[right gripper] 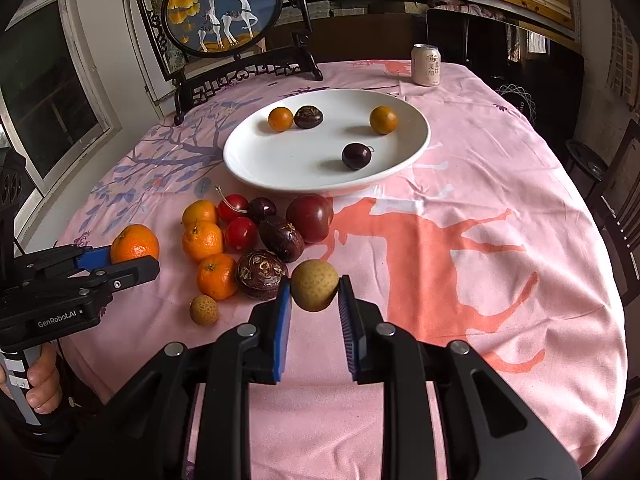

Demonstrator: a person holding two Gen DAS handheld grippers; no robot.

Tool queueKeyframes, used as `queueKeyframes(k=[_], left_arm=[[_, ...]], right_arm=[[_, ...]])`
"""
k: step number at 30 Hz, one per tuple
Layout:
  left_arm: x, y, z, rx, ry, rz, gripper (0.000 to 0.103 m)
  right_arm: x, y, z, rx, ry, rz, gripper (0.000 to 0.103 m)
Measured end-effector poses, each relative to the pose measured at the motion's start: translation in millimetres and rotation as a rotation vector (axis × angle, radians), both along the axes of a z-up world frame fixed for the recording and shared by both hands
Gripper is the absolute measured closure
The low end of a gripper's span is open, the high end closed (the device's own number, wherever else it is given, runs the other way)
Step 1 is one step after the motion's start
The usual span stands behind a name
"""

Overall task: Organize fruits
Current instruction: 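Place the brown fruit and the mandarin on the white plate, opening both tools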

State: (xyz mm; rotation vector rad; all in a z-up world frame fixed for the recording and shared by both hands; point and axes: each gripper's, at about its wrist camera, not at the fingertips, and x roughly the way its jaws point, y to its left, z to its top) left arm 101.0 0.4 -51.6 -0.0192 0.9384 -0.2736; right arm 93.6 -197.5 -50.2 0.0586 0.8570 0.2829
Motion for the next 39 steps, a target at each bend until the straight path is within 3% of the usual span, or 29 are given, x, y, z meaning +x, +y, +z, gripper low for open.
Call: queueKeyframes(k=[5, 12, 15, 19, 24, 28, 31, 33, 35, 39], left_arm=[[38.9, -9.3, 23.9, 0.028, -0.021, -0.011, 0.058], [159.8, -28.4, 37.7, 0.073, 0.025, 0.034, 0.057], [200.7, -37.1, 24.5, 0.08, 0.071, 0.049, 0.057], [234.5, -38.3, 6.8, 0.055, 0.132, 0.074, 0.057], [253.2, -38.8, 0.2, 0.043, 0.148, 0.077, 0.057], [254.8, -34.1, 11.5, 0.028, 0.122, 0.087, 0.041], [238.8, -23.7, 32.5, 0.008, 0.076, 0.092, 0.04], [217.0, -14.3, 48.3, -0.008, 0.034, 0.098, 0.04], [187.7, -6.4, 60.9, -0.009, -0.011, 0.102, 0.037], [115.9, 2.0, 66.6, 0.005, -0.086, 0.106, 0.032]], right_arm=[[26.9, 2.9, 19.2, -0.031, -0.039, 0.03, 0.079], [127.1, 15.7, 44.4, -0.068, -0.074, 0.084, 0.079], [177.0, 25.5, 32.0, -0.091, -0.049, 0.117, 0.08], [230.4, 27.7, -0.8, -0.104, 0.067, 0.109, 0.08], [254.3, 26.2, -13.2, -0.112, 0.088, 0.115, 0.079], [253.2, 27.9, -6.4, -0.142, 0.068, 0.107, 0.07], [234.1, 21.6, 14.8, -0.156, 0.023, 0.092, 0.063], [209.1, 13.1, 34.5, -0.167, -0.022, 0.073, 0.061], [176.6, 5.1, 50.9, -0.172, -0.055, 0.047, 0.053], [94.6, -5.5, 60.2, -0.09, -0.089, 0.032, 0.05]])
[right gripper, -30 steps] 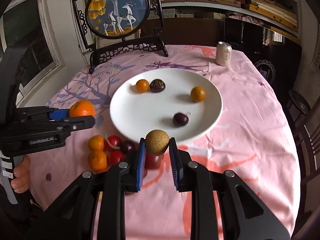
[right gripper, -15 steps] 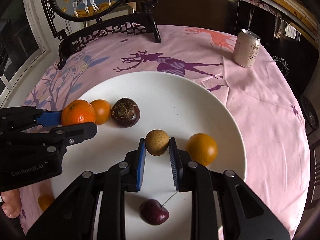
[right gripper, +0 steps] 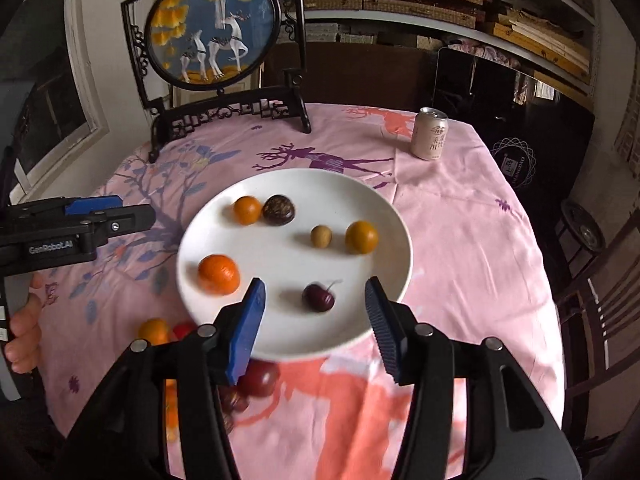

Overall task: Organize fruits
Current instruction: 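Place the brown fruit and the mandarin on the white plate, opening both tools, then grasp a dark brown passion fruit with the right tool while the left tool grasps a mandarin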

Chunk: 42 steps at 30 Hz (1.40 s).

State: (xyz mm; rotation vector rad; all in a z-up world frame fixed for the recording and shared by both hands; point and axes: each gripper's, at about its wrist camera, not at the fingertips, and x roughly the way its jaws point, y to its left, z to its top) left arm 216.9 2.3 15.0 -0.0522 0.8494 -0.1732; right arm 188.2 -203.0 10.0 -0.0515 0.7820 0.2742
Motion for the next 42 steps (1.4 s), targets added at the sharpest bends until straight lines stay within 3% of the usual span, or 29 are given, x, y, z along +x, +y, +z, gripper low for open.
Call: queueKeyframes(k=[3, 7, 11, 15, 21, 27, 30, 32, 36, 42], left_arm=[[-47.4, 2.0, -11.3, -0.015, -0.019, -0.005, 0.032], [-88.1, 2.6, -28.9, 0.01, -0.019, -0.008, 0.032], [-110.3, 9.4, -37.7, 0.04, -0.022, 0.01, 0.032], [-124.5, 19.2, -49.0, 0.032, 0.005, 0.007, 0.03], [-133.3, 28.0, -68.6, 0.034, 0.062, -0.002, 0.03], [-133.5, 29.2, -73.6, 0.02, 0.082, -0.011, 0.03], [-133.0, 24.3, -75.2, 0.007, 0.096, -0.035, 0.03], [-132.6, 18.7, -76.5, -0.003, 0.107, -0.054, 0.03], [-130.8, 5.7, -78.5, -0.01, 0.127, -0.091, 0.03], [-115.8, -18.2, -86.7, -0.027, 0.177, -0.123, 0.03]], right_arm=[[-51.7, 4.2, -10.4, 0.039, -0.006, 0.01, 0.05], [-87.4, 12.5, -15.9, 0.061, 0.009, 0.013, 0.05], [-102.2, 25.5, -16.4, 0.024, -0.006, 0.034, 0.048], [-98.6, 36.2, -41.8, 0.012, 0.047, 0.049, 0.048], [-80.6, 50.1, -82.3, -0.002, 0.149, 0.093, 0.048], [-62.0, 59.0, -103.3, -0.027, 0.184, 0.094, 0.048], [-58.0, 64.6, -104.3, -0.039, 0.153, 0.11, 0.048], [-58.4, 72.1, -104.7, -0.052, 0.134, 0.141, 0.064], [-65.9, 70.7, -97.2, -0.062, 0.14, 0.129, 0.064], [-95.2, 34.4, -75.2, -0.044, 0.083, 0.05, 0.064]])
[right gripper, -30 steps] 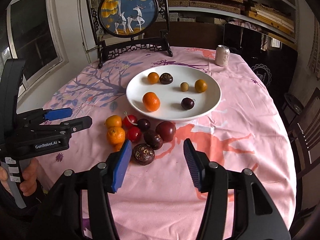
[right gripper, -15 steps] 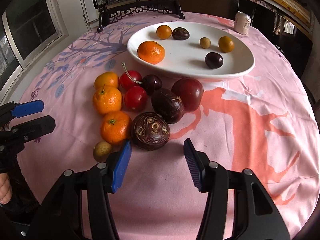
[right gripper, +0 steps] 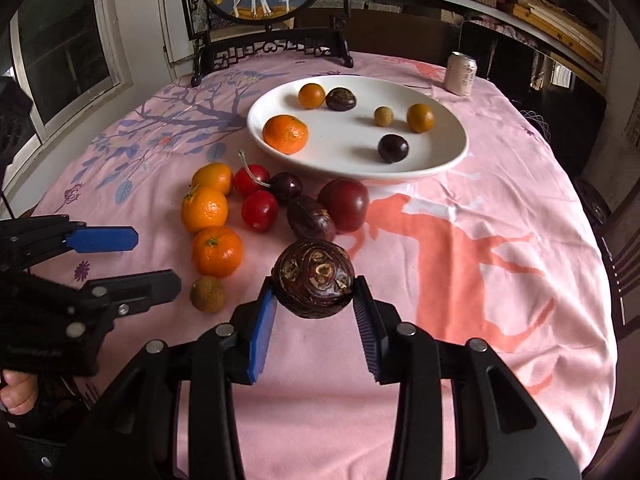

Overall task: Organize fruits
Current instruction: 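Grasp a dark brown passion fruit with the right tool while the left tool grasps a mandarin, then place the passion fruit and the mandarin on the white plate, opening both tools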

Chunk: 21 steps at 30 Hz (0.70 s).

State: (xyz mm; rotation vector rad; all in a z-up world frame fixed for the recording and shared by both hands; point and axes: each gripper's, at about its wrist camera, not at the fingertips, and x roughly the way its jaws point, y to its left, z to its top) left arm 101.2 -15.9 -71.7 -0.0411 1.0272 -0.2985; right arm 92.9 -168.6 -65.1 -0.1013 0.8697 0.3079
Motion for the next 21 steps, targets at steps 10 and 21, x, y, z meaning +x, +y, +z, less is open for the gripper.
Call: queueKeyframes(k=[10, 21], left_arm=[[35.3, -35.8, -22.8, 0.108, 0.042, 0.051, 0.061], [17.5, -28.9, -0.5, 0.037, -0.015, 0.035, 0.065]], right_arm=[[-17.0, -45.9, -1.9, 0.071, 0.0, -0.07, 0.064], [-19.1, -41.6, 1.7, 0.091, -0.006, -0.058, 0.064]])
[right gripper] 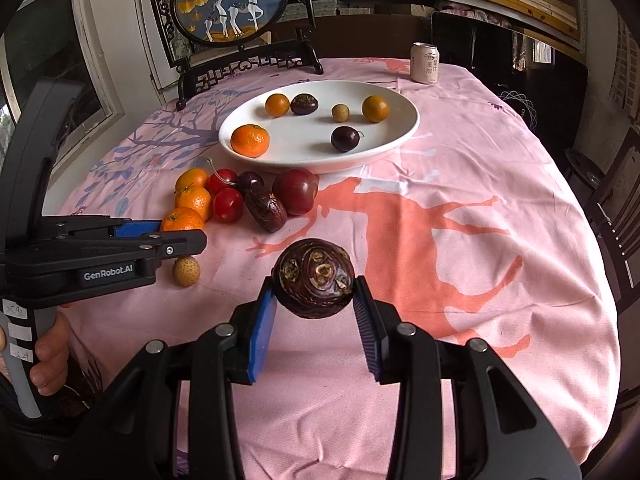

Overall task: Organize fruits
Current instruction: 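Place the passion fruit and the mandarin on the white plate, opening both tools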

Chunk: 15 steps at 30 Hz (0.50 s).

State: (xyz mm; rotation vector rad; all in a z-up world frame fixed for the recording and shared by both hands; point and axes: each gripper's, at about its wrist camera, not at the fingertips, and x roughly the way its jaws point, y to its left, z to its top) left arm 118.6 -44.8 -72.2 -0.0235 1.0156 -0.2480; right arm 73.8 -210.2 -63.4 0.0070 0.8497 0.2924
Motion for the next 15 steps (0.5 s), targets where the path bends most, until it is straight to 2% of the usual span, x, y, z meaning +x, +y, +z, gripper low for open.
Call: queueKeyframes(k=[9, 15], left_arm=[[-11.5, 15.4, 14.2, -0.029, -0.026, -0.004, 0.065], [-2.4, 24.7, 25.2, -0.018, -0.043, 0.006, 0.065]], right_arm=[[1.4, 21.5, 4.7, -0.013, -0.001, 0.031, 0.064], [15.4, 26.7, 13.5, -0.013, -0.008, 0.044, 0.064]])
